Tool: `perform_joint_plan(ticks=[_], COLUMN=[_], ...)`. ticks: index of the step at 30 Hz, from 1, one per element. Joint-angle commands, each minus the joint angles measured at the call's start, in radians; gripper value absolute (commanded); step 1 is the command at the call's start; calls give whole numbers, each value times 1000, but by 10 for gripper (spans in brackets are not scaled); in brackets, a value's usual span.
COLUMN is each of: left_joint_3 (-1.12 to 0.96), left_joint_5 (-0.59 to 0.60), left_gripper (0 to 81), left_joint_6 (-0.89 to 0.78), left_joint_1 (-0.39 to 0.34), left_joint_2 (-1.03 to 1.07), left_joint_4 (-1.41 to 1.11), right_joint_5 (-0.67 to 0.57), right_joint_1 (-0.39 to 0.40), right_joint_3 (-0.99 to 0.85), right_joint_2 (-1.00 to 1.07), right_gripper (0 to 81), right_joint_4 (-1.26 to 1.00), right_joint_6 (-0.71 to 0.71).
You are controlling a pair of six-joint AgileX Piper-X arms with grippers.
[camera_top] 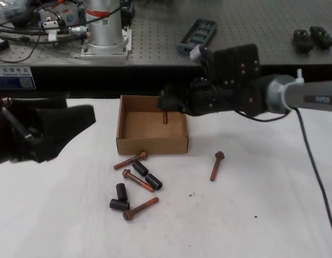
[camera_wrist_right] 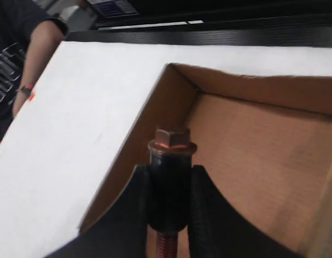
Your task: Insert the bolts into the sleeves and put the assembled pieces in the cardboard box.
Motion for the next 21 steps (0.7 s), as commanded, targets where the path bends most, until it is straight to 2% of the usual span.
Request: perform_joint_plan(ticks=[1,2,4,8,9,10,17,21], left_joint_3=[-10,-10,-10,-10,-10,-10,-10,-10], left_joint_5=[-28,-28,-28,-36,-37,-36,-31,-94], left_gripper=[461,461,461,461,461,461,461,440], left_joint_6=[28,28,28,28,21,13,-35,-34], left_joint_1=[3,3,3,3,3,3,-17,-87], left_joint_2=[-28,-33,-34,-34,-34,-34,-34,-26], left_joint_4=[85,104,123,120,120,120,120,84], right_joint_5=[68,79,62,49,49,49,50,66], right_joint_1=[4,4,4,6,8,10,10,2], right_joint_3=[-48,-57,-60,-60,-60,-60,-60,-60], right_joint_2=[-15,-15,-15,-15,-15,-15,-50,-110], right_gripper=[4,4,74,385,444,463,402,365], right_joint_4=[39,59,66,93,95,100,142,275], right_joint_6=[1,1,16,71,88,95,134,41])
